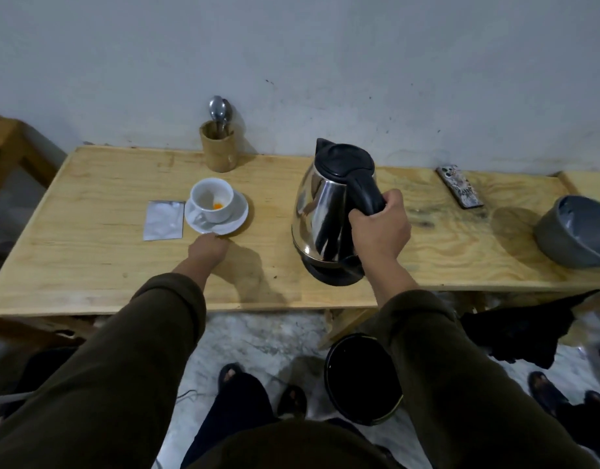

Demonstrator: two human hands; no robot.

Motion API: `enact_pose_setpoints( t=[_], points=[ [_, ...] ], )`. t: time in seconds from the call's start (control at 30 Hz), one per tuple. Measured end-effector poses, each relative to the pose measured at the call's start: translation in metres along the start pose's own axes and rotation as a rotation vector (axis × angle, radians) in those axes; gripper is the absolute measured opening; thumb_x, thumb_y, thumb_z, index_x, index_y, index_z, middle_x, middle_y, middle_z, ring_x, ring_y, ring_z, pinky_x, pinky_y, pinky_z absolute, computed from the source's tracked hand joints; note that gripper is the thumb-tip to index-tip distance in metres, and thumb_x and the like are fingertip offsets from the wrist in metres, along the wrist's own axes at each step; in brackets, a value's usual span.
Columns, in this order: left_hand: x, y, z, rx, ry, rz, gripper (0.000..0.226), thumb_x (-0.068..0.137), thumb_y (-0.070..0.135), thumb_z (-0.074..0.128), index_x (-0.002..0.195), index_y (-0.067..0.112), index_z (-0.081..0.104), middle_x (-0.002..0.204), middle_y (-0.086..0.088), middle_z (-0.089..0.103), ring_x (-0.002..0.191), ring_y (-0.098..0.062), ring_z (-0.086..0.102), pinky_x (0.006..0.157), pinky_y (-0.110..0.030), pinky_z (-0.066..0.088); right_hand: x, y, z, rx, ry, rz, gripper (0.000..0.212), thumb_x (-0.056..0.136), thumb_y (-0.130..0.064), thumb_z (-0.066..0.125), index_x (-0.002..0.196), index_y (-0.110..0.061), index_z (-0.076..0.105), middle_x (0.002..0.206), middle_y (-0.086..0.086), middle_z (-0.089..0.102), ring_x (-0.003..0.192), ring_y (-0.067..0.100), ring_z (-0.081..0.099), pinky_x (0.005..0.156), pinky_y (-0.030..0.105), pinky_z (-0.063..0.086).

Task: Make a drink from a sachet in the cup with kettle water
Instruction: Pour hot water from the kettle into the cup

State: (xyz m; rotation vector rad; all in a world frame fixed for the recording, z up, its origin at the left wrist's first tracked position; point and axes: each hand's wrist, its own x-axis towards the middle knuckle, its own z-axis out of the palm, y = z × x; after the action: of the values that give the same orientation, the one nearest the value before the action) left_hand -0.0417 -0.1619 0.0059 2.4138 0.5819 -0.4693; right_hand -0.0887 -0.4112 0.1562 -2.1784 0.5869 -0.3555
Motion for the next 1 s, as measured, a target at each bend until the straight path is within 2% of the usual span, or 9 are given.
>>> enact_pose_setpoints(
  t=[0.1,0.23,0.33,0.4,0.47,0.63,0.8,0.87,1.0],
  points=[
    [0.002,-0.005,-0.004,-0.050,0.029,-0.056,0.038,0.097,0.017,0.034,0.121,0.002,0.060,0.130,-0.020,0.058,0.122,-0.037,0.053,0.102,-0.042,0.041,0.006,-0.019,0.005,0.018,-0.010,-0.055,0.026,0.071,-0.013,0.065,0.084,-0.019,0.043,0.065,-0.012,0.046,0.069,0.020,0.051,0.063,0.026,0.039],
    [0.007,-0.014,-0.014,-0.228,0.089,-0.188,0.039,0.097,0.018,0.037,0.119,-0.006,0.059,0.128,-0.026,0.058,0.121,-0.040,0.053,0.102,-0.045,0.042,0.013,-0.045,0.014,-0.028,-0.059,-0.163,0.025,0.071,-0.014,0.065,0.087,-0.018,0.047,0.074,-0.005,0.052,0.072,0.019,0.052,0.063,0.026,0.039],
    [0.017,-0.017,-0.021,-0.430,0.102,-0.301,0.041,0.098,0.015,0.040,0.135,-0.003,0.044,0.137,-0.025,0.050,0.128,-0.039,0.047,0.104,-0.042,0.039,0.018,-0.059,0.025,-0.086,-0.104,-0.242,0.025,0.069,-0.013,0.065,0.084,-0.018,0.046,0.075,-0.001,0.054,0.071,0.022,0.053,0.064,0.029,0.040],
    [0.018,-0.016,-0.026,-0.609,0.103,-0.363,0.054,0.097,0.026,0.046,0.144,0.002,0.032,0.143,-0.022,0.045,0.130,-0.039,0.045,0.102,-0.042,0.040,0.022,-0.064,0.030,-0.128,-0.127,-0.289,0.024,0.068,-0.014,0.066,0.085,-0.016,0.048,0.076,0.001,0.056,0.073,0.024,0.054,0.064,0.031,0.043],
    [0.023,-0.017,-0.031,-0.669,0.116,-0.315,0.061,0.093,0.036,0.051,0.144,0.006,0.034,0.142,-0.021,0.047,0.127,-0.040,0.047,0.100,-0.044,0.043,0.026,-0.071,0.034,-0.183,-0.159,-0.345,0.024,0.068,-0.014,0.066,0.086,-0.015,0.051,0.076,0.001,0.057,0.073,0.024,0.054,0.065,0.031,0.043],
    [0.038,-0.023,-0.038,-0.705,0.006,-0.249,0.051,0.093,0.033,0.044,0.124,-0.006,0.055,0.130,-0.029,0.057,0.121,-0.044,0.055,0.102,-0.048,0.047,0.035,-0.085,0.042,-0.338,-0.291,-0.458,0.024,0.068,-0.016,0.067,0.086,-0.018,0.051,0.076,0.001,0.059,0.073,0.025,0.055,0.064,0.028,0.040],
    [0.037,-0.017,-0.043,-0.547,-0.005,-0.290,0.058,0.099,0.042,0.032,0.135,0.000,0.049,0.134,-0.025,0.053,0.122,-0.039,0.052,0.102,-0.043,0.045,0.047,-0.106,0.050,-0.506,-0.396,-0.575,0.027,0.066,-0.017,0.067,0.090,-0.016,0.054,0.082,0.008,0.064,0.077,0.031,0.058,0.069,0.036,0.051],
    [0.040,-0.018,-0.042,-0.550,-0.005,-0.310,0.055,0.098,0.039,0.035,0.138,0.003,0.047,0.135,-0.024,0.052,0.122,-0.038,0.052,0.094,-0.038,0.046,0.053,-0.115,0.054,-0.568,-0.445,-0.618,0.026,0.066,-0.016,0.066,0.090,-0.015,0.054,0.083,0.009,0.064,0.077,0.033,0.059,0.071,0.038,0.053],
    [0.049,-0.020,-0.040,-0.648,-0.030,-0.324,0.054,0.094,0.036,0.042,0.136,0.003,0.049,0.135,-0.024,0.055,0.123,-0.039,0.054,0.094,-0.038,0.048,0.065,-0.127,0.064,-0.641,-0.536,-0.676,0.021,0.069,-0.015,0.063,0.088,-0.014,0.054,0.079,0.010,0.060,0.075,0.031,0.056,0.061,0.031,0.045]
  ],
)
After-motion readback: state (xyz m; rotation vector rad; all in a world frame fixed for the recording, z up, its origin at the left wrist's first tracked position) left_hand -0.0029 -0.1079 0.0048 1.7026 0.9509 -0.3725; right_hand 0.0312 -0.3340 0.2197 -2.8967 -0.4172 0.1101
